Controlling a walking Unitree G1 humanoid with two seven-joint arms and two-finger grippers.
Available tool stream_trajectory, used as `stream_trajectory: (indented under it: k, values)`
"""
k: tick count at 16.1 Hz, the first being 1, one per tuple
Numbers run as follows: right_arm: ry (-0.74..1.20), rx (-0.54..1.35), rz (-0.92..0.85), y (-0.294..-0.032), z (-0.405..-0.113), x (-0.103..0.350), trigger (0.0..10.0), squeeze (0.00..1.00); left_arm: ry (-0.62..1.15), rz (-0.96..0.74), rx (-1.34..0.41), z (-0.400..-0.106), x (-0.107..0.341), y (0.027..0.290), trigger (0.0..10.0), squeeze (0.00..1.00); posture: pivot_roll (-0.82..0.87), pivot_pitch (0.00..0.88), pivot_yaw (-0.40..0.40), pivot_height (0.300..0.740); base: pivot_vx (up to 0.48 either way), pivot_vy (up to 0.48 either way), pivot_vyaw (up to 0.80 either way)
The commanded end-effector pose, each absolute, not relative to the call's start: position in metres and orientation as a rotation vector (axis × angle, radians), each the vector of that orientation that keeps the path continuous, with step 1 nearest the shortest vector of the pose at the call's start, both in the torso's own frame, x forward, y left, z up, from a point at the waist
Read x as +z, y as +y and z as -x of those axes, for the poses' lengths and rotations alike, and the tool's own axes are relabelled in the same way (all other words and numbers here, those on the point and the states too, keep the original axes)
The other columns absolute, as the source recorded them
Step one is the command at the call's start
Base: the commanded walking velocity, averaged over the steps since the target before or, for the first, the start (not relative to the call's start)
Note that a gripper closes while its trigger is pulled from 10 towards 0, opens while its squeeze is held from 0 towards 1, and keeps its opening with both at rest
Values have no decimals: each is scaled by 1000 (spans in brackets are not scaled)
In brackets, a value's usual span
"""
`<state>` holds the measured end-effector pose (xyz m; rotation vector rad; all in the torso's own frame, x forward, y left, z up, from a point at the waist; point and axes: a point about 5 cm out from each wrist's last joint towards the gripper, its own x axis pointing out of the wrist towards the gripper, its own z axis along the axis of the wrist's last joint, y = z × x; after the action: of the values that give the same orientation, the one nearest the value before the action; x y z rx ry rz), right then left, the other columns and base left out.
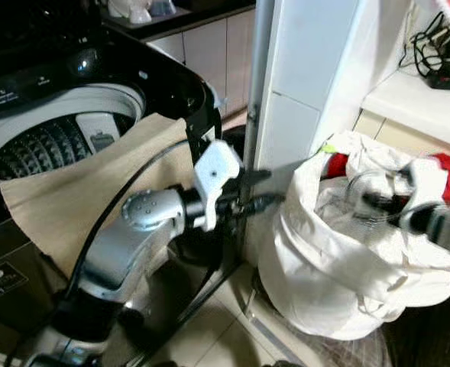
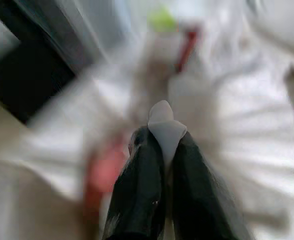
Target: Clothes washing
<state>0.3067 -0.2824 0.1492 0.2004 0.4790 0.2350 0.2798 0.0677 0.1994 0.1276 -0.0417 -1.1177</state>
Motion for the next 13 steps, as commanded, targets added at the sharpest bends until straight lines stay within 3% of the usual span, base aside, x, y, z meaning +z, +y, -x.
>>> stream_trajectory:
  k: [1,4,7,8,13]
  values:
    - [377,314,-249,-276,-305,176,0,0,-87,-127,-1074,-286,210,71,10000,0,-107,0,45,740,0,0,0]
    - [108,536,-415,-251,-291,244,0,0,-198,-53,-1067,-291,232,58,10000,0,-118,0,49,740,0,0,0]
    - [2,611,-502,-238,-288,268,0,0,-250,29,-1125,-288,243,39,10000,0,-119,0,45,740,0,0,0]
    - [-63,685,-579,-223,-285,283,0,0,-232,92,-1169,-286,243,22,10000,1000,-120,0,45,740,0,0,0]
    - [-102,761,-666,-203,-281,299,0,0,-220,61,-1204,-283,234,0,10000,1000,-124,0,43,740,0,0,0]
